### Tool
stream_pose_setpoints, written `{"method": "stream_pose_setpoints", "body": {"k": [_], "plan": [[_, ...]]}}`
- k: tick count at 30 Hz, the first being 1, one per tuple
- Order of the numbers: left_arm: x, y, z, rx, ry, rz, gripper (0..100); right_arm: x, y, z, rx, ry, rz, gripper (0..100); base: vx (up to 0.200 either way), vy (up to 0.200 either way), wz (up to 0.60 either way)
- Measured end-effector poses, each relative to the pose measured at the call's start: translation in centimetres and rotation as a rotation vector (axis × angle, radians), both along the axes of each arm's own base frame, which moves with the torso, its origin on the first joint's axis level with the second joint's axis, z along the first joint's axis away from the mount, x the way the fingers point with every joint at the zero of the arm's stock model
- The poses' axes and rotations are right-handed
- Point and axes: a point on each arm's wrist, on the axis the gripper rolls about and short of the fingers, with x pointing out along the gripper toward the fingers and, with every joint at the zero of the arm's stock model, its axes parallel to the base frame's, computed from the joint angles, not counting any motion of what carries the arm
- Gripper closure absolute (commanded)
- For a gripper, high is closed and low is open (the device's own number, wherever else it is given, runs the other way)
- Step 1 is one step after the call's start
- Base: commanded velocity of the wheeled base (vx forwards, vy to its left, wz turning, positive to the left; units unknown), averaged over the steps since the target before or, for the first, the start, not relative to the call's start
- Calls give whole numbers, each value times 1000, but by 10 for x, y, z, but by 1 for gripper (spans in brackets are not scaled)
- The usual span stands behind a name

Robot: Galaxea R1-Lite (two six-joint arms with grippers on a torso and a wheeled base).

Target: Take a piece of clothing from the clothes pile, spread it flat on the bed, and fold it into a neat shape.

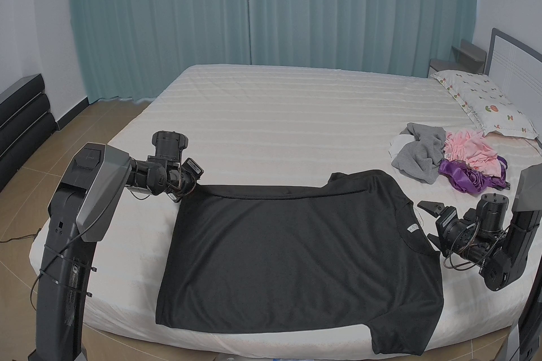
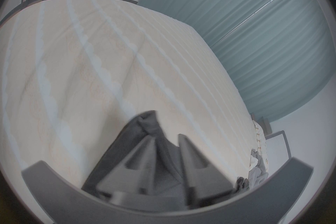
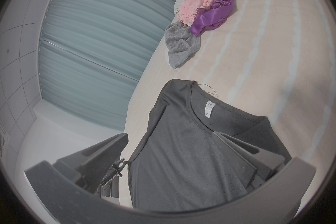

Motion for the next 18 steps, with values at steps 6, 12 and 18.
{"method": "stream_pose_setpoints", "body": {"k": [6, 12, 18], "plan": [[8, 18, 5, -7, -32, 38, 100, 2, -1, -3, -2, -20, -6, 0, 0, 0, 0], [16, 35, 1, -18, -51, 74, 100, 2, -1, -9, -5, -9, -8, 0, 0, 0, 0], [18, 36, -6, -24, -50, 72, 100, 2, 0, -13, -4, 4, -4, 0, 0, 0, 0]]}}
